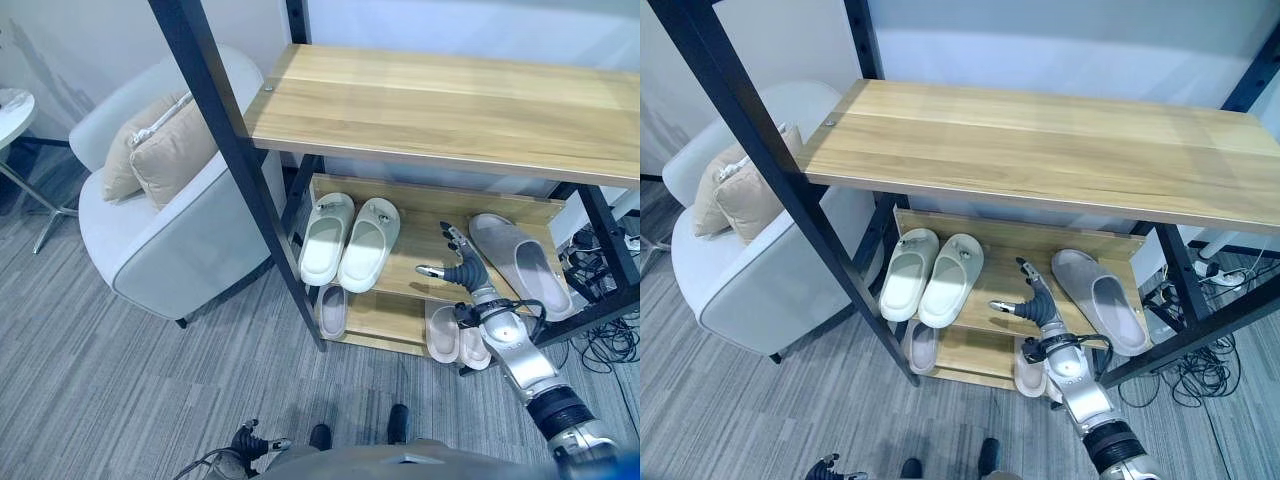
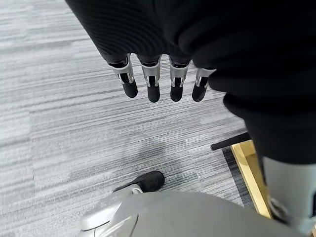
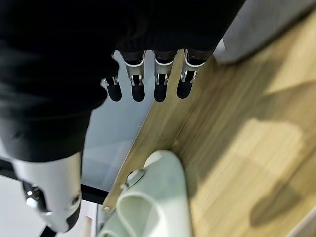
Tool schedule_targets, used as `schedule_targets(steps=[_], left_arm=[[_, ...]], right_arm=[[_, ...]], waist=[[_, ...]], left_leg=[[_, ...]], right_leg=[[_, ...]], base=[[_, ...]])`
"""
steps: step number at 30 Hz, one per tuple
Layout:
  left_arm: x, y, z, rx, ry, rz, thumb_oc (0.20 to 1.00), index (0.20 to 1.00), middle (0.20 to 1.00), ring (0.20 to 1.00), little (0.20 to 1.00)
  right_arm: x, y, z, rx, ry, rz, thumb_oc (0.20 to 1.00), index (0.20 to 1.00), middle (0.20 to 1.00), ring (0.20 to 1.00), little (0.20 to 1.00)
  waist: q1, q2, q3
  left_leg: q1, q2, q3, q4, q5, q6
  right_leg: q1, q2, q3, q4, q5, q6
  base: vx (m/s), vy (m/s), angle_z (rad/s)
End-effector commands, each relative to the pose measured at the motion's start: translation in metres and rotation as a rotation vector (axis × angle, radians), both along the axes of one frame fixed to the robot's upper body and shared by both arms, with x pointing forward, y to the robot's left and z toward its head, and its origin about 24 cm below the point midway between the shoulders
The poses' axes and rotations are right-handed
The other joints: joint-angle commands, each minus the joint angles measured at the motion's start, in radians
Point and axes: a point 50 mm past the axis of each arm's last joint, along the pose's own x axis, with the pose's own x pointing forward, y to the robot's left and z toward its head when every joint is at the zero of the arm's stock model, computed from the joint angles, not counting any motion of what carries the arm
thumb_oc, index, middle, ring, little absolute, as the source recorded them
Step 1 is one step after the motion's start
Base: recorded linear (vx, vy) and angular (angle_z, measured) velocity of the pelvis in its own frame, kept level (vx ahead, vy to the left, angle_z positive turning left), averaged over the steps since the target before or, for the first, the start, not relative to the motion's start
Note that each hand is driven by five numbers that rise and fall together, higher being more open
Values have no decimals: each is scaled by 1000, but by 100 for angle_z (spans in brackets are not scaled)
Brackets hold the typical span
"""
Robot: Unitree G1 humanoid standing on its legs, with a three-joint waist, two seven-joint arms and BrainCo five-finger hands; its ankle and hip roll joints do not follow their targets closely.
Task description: Arrange the slippers neatly on the shoe rack.
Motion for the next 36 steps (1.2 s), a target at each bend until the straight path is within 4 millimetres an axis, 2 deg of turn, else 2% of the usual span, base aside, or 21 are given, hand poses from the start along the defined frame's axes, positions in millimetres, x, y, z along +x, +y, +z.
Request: schedule_targets(steps=[1, 2, 5, 8, 13, 16, 17, 24, 29, 36], left_arm=[[-4, -20, -5, -61, 50, -50, 1000, 1000, 1000, 1000, 1000], [-4, -20, -5, -61, 50, -51, 1000, 1000, 1000, 1000, 1000], [-6, -19, -6, -71, 57, -52, 1000, 1000, 1000, 1000, 1000], [-11, -18, -6, -72, 69, -47, 1000, 1000, 1000, 1000, 1000], [-17, -16, -7, -67, 84, -35, 1000, 1000, 1000, 1000, 1000], [-19, -15, -7, -60, 89, -23, 1000, 1000, 1000, 1000, 1000], [-19, -15, -7, -59, 89, -23, 1000, 1000, 1000, 1000, 1000], [-27, -12, -8, -41, 118, 15, 1000, 1000, 1000, 1000, 1000], [-32, -11, -8, -39, 130, 39, 1000, 1000, 1000, 1000, 1000], [-31, -11, -8, -36, 127, 45, 1000, 1000, 1000, 1000, 1000]], right_arm=[[8, -2, 29, -50, -186, -34, 1000, 1000, 1000, 1000, 1000], [8, -2, 29, -51, -186, -35, 1000, 1000, 1000, 1000, 1000], [7, -25, 26, -145, -174, -120, 1000, 1000, 1000, 1000, 1000], [3, -52, 15, -249, -119, -243, 1000, 1000, 1000, 1000, 1000], [-1, -69, 1, -266, -57, -333, 1000, 1000, 1000, 1000, 1000], [-5, -78, -10, -198, -19, -429, 1000, 1000, 1000, 1000, 1000], [-5, -78, -10, -198, -19, -429, 1000, 1000, 1000, 1000, 1000], [-9, -64, -40, 153, 93, -478, 1000, 1000, 1000, 1000, 1000], [-7, -47, -44, 246, 117, -408, 1000, 1000, 1000, 1000, 1000], [4, -26, -38, 304, 108, -313, 1000, 1000, 1000, 1000, 1000]], waist=[[6, -35, 3], [7, -35, 3], [4, -35, 0], [1, -32, -1], [4, -31, -2], [2, -27, -2], [2, -28, -2], [0, -29, -5], [-1, -29, -7], [7, -32, -5]], left_leg=[[-40, -11, 54, 7, -20, -16], [-40, -10, 54, 7, -21, -16], [-37, -8, 55, 7, -22, -16], [-34, -4, 54, 7, -24, -18], [-34, -1, 56, 7, -25, -19], [-33, -3, 55, 7, -26, -19], [-33, -3, 55, 7, -26, -19], [-28, -5, 60, 7, -28, -18], [-26, -5, 67, 7, -30, -18], [-26, -5, 71, 7, -29, -19]], right_leg=[[95, -44, 67, 12, -116, 105], [95, -43, 67, 12, -115, 105], [96, -40, 69, 12, -118, 104], [97, -34, 72, 12, -121, 102], [100, -32, 69, 12, -123, 101], [102, -32, 66, 12, -125, 99], [103, -32, 66, 12, -125, 99], [104, -34, 72, 12, -125, 98], [104, -34, 77, 12, -125, 97], [103, -36, 79, 12, -123, 98]], base=[[10, -38, -7], [9, -51, -11], [7, -49, -9], [9, -58, -4], [5, -31, -1], [0, 0, 0], [0, 0, 0], [0, 0, 0], [0, 0, 0], [0, 0, 0]])
